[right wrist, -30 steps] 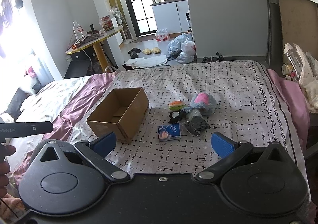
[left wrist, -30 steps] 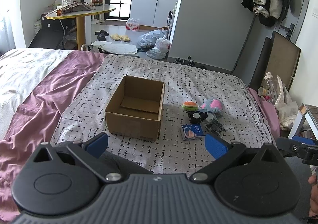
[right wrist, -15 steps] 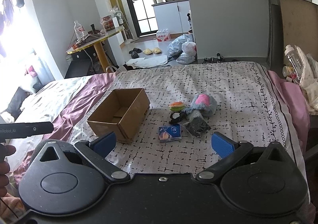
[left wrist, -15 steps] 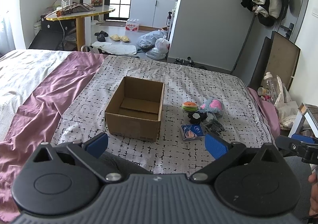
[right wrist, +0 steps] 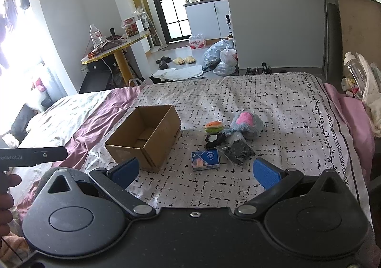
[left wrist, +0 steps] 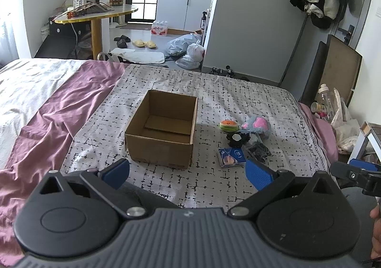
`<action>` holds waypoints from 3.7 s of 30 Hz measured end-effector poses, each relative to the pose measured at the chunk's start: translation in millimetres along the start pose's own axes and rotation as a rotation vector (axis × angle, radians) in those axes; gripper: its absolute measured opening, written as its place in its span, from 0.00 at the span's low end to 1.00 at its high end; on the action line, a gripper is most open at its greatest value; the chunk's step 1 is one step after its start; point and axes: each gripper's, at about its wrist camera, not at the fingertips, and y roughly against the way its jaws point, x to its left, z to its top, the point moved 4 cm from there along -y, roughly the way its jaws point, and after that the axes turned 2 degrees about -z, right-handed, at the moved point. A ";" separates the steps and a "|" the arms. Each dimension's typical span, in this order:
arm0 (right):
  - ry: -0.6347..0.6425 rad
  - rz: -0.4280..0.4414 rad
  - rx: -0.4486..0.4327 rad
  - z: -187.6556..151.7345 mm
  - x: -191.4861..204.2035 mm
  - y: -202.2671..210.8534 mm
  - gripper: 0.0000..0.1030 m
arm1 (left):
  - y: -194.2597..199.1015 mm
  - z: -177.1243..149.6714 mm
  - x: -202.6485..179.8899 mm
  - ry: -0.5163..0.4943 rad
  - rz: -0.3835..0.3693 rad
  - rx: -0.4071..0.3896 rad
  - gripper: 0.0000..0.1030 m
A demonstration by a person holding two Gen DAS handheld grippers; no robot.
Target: Organize soft objects
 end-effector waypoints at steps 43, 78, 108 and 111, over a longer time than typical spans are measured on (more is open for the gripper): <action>-0.299 0.042 0.097 31.5 -94.6 -146.0 0.82 | -169.9 24.6 -84.2 -0.049 -0.110 0.132 0.95; -0.439 0.019 0.383 -14.3 -136.5 -283.1 0.76 | -349.8 -25.5 -102.8 0.002 -0.071 0.430 0.86; -0.420 0.059 0.181 17.0 -113.6 -197.4 0.32 | -216.0 36.6 -93.3 0.024 -0.097 0.174 0.67; -0.396 0.069 0.161 21.2 -101.5 -186.4 0.32 | -203.6 41.7 -85.4 0.032 -0.092 0.153 0.67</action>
